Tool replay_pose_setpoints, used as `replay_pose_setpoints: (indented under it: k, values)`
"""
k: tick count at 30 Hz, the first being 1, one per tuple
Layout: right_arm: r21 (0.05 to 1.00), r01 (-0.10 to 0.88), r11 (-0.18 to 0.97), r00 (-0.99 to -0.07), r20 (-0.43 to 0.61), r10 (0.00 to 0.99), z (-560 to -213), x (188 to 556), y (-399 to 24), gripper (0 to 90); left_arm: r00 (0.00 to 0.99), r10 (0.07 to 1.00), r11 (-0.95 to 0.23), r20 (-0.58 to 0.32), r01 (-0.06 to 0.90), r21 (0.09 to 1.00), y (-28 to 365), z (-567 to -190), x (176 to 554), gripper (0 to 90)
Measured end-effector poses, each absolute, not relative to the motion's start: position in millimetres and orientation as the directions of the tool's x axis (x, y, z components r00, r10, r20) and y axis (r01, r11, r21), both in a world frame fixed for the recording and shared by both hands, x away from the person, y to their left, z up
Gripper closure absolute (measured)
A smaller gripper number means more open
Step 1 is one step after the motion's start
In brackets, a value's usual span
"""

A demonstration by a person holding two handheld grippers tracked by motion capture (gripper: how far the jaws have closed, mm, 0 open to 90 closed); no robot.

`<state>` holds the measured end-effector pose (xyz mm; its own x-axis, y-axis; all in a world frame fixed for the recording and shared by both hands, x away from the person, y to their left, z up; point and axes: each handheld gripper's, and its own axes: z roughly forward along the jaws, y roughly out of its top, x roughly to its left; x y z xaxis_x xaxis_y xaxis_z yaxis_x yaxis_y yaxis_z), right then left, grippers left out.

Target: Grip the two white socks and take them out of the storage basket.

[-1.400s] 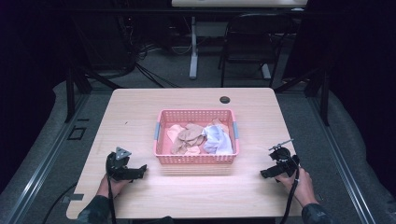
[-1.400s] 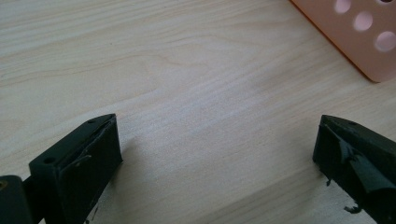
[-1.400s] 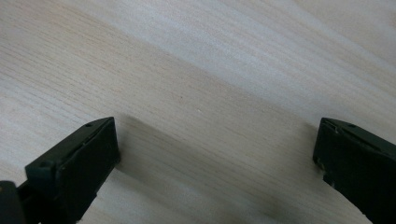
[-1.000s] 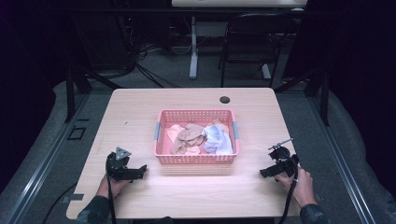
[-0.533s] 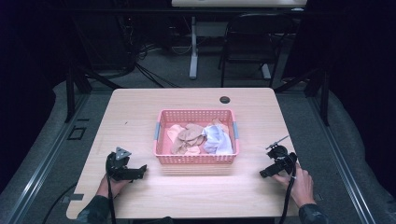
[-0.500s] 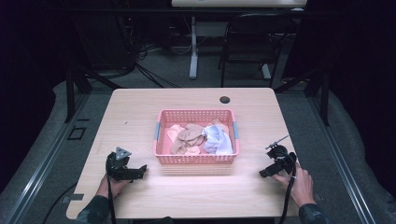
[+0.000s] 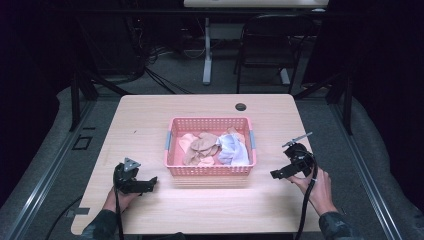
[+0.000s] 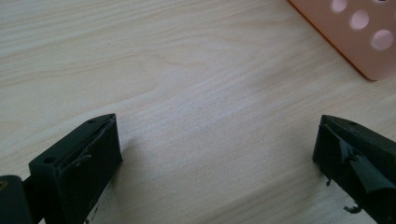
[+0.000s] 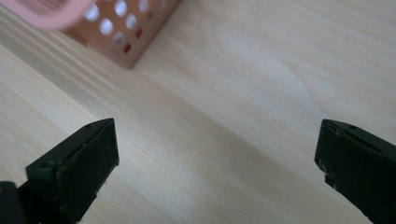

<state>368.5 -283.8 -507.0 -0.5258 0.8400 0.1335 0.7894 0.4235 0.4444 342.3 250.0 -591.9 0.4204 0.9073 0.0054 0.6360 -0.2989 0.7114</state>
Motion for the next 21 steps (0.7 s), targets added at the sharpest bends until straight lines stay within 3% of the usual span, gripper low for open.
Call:
replay_pose_setpoints:
  k: [21]
  values:
    - [0.549,0.709,0.441,-0.605,0.153,0.782,-460.3,403.4,-241.7,0.0,0.420,0.907,-0.299,0.005,0.637,0.711,250.0,-591.9,342.3,0.8]
